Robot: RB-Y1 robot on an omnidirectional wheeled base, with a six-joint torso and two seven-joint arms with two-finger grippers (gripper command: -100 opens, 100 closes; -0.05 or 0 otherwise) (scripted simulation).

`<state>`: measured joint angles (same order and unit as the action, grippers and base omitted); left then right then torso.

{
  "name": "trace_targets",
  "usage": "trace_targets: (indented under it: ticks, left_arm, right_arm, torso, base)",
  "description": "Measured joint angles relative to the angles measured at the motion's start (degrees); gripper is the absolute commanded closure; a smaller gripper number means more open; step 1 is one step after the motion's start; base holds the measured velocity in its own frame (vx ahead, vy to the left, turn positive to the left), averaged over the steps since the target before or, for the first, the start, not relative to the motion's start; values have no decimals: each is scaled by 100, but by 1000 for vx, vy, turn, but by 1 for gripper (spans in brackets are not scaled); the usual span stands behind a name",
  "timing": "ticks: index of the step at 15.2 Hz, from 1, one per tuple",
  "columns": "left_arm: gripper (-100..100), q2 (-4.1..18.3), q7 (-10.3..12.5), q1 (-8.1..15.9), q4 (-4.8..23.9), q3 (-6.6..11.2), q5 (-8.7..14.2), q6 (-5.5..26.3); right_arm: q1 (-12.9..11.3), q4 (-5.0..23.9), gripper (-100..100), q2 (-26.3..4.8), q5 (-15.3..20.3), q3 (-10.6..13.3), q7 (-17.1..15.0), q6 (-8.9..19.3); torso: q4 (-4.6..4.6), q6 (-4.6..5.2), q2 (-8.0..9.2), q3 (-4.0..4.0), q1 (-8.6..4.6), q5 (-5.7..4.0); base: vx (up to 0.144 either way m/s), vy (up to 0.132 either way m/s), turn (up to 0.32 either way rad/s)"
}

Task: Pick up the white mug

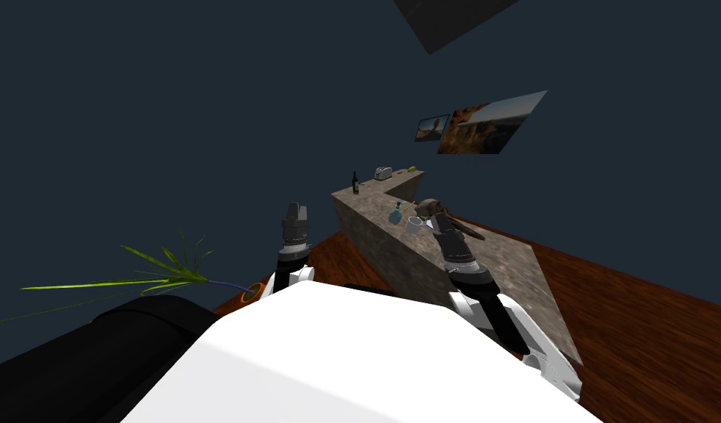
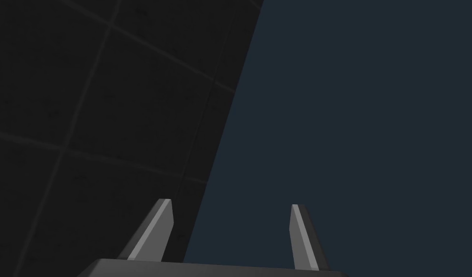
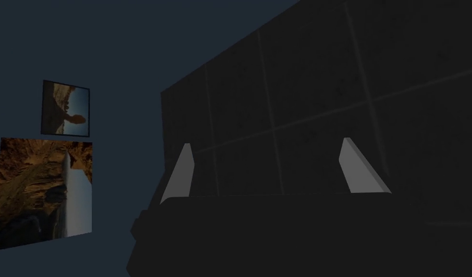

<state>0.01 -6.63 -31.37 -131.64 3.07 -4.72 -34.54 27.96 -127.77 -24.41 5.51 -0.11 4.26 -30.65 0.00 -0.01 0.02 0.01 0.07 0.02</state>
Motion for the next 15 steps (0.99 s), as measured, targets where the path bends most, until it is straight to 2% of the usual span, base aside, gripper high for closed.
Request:
trace_targets:
  ticks: [15]
  left_arm:
    - [0, 0, 0, 0, 0, 0, 0, 0]
  right_arm:
    - [-74, 823, -100, -1815, 687, 105, -4, 6]
  torso:
    - [0, 0, 1, 1, 7, 2]
  base:
    - [-7, 31, 47]
